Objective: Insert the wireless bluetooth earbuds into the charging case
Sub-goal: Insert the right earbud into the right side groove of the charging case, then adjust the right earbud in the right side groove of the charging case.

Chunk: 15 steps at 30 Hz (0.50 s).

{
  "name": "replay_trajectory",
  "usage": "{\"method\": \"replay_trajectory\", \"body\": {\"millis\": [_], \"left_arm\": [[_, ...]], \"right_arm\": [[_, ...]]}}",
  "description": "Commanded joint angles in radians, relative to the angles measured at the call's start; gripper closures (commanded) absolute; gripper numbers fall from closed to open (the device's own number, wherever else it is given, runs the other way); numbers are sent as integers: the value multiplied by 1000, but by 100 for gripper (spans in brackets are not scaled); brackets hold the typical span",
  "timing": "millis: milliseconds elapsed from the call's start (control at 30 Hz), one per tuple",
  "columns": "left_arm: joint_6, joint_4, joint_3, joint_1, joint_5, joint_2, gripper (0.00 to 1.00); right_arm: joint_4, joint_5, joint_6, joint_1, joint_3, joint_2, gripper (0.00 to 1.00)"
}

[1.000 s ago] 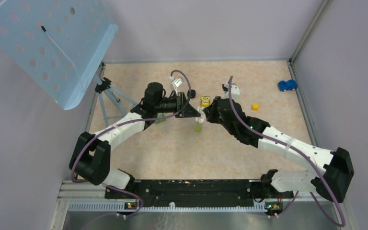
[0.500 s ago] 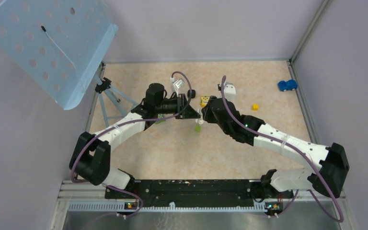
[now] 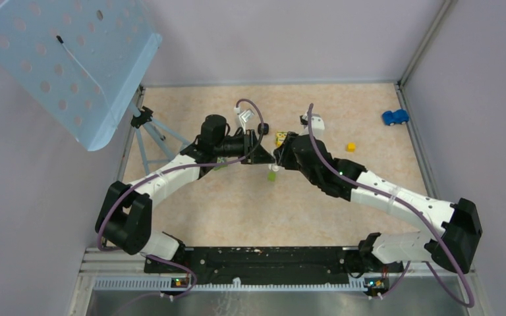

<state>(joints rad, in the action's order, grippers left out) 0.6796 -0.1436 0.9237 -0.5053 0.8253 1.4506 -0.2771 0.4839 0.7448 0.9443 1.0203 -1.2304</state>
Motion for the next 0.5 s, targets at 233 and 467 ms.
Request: {"method": "replay_trajectory", "body": {"millis": [233, 467], "left_arm": [[-20, 3, 38, -5, -5, -7, 100], [-23, 5, 44, -6, 0, -8, 100]], "right_arm": [[93, -144, 64, -50, -97, 77, 68], [102, -161, 59, -82, -88, 63, 80]]}}
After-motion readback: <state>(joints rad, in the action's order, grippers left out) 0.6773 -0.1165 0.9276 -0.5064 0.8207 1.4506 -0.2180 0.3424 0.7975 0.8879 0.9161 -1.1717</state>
